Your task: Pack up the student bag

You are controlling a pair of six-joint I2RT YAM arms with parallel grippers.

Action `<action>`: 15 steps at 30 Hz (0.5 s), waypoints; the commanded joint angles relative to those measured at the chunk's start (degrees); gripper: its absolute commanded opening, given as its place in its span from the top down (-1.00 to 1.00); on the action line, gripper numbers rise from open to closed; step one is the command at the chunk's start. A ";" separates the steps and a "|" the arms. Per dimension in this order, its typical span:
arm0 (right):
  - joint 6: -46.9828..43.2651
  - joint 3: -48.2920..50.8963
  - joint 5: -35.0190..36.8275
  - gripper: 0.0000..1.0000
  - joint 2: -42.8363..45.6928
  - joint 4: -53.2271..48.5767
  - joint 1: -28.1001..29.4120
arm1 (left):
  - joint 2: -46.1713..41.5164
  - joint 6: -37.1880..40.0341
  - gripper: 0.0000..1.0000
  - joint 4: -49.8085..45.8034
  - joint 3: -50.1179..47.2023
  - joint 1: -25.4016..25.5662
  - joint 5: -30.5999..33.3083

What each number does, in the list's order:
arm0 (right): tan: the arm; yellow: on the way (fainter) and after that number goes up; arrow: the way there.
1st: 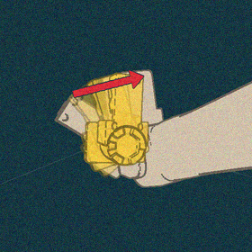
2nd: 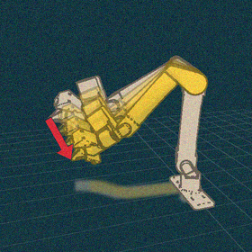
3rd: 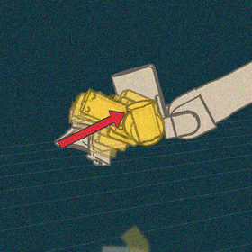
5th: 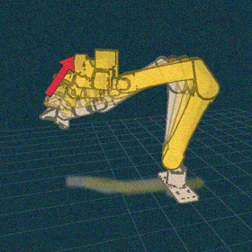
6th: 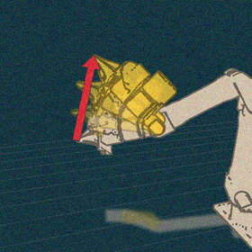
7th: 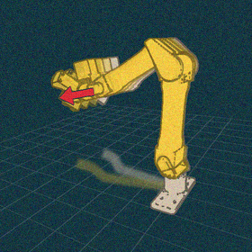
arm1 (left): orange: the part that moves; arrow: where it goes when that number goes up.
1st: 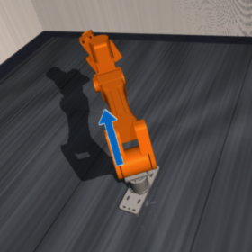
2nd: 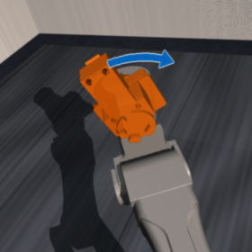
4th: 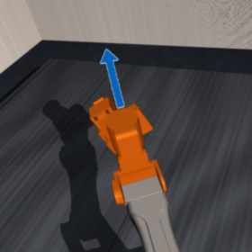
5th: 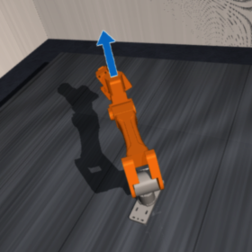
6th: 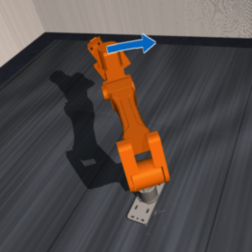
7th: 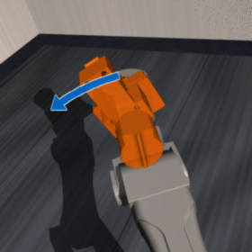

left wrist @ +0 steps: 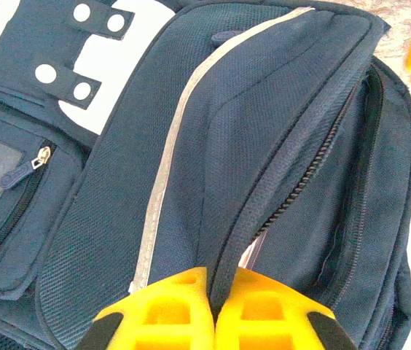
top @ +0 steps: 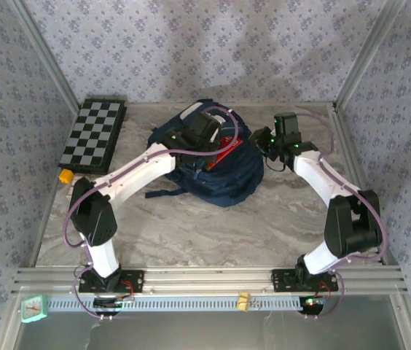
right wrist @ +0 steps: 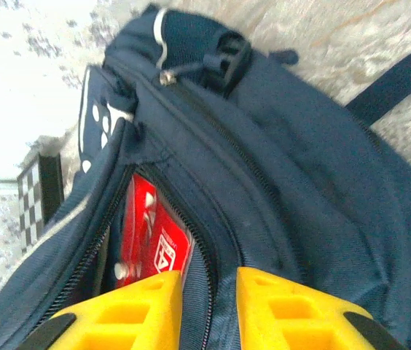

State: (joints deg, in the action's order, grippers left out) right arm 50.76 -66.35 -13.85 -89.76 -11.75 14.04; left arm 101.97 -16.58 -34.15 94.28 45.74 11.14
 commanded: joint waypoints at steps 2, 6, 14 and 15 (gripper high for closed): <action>-4.85 -5.31 -3.56 0.47 -1.32 -4.99 2.12 | -3.11 0.15 1.00 3.22 1.14 0.00 -1.83; -7.78 -5.01 -3.78 0.27 1.41 -8.35 0.90 | -2.40 -0.20 0.69 0.95 1.47 -0.02 -5.20; -12.80 1.50 -5.40 0.12 7.25 -14.89 -2.51 | -13.66 -8.21 -0.10 5.90 -7.47 -1.25 -13.14; -13.35 1.98 -5.18 0.11 7.76 -15.70 -2.18 | -15.20 -10.51 -0.15 6.53 -9.26 -2.37 -13.86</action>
State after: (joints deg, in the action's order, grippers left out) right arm 41.23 -66.08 -18.02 -84.14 -22.15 11.11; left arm 92.95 -21.43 -31.27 87.77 45.21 0.78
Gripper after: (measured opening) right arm 0.442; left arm 0.561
